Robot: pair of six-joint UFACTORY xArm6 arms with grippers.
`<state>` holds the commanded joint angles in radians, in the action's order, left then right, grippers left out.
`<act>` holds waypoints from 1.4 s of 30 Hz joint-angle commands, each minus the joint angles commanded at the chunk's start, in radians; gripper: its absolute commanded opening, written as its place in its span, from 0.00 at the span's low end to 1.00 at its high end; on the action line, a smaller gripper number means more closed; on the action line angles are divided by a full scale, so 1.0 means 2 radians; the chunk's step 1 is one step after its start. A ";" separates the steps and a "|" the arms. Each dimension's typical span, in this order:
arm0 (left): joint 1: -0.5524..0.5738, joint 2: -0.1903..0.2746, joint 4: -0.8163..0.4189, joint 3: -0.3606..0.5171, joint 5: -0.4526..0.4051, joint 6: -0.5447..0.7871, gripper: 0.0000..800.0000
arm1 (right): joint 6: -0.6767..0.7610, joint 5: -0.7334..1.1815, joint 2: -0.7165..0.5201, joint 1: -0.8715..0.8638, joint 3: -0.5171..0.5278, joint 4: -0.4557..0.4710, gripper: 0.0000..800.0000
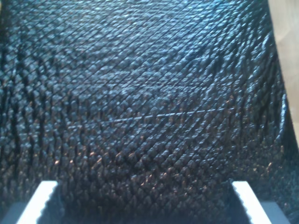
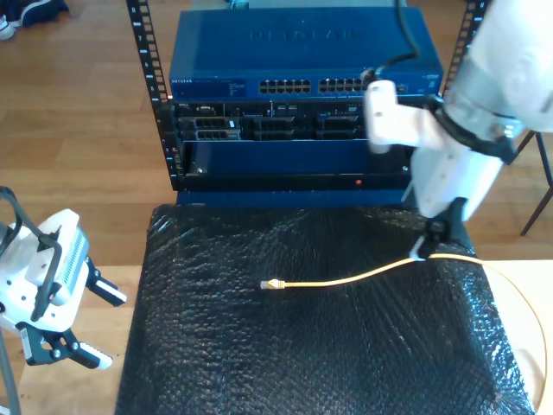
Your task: Grab the cable and plug it in
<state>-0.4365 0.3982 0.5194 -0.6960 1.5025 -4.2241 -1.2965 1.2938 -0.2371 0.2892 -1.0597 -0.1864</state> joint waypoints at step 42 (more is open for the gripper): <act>-0.003 -0.006 0.000 0.002 -0.012 0.002 1.00 | -0.002 -0.044 0.016 -0.020 -0.036 -0.031 0.99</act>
<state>-0.4427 0.3859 0.5194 -0.6930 1.4780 -4.2210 -1.3011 1.2049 -0.2048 0.2493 -1.1318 -0.2478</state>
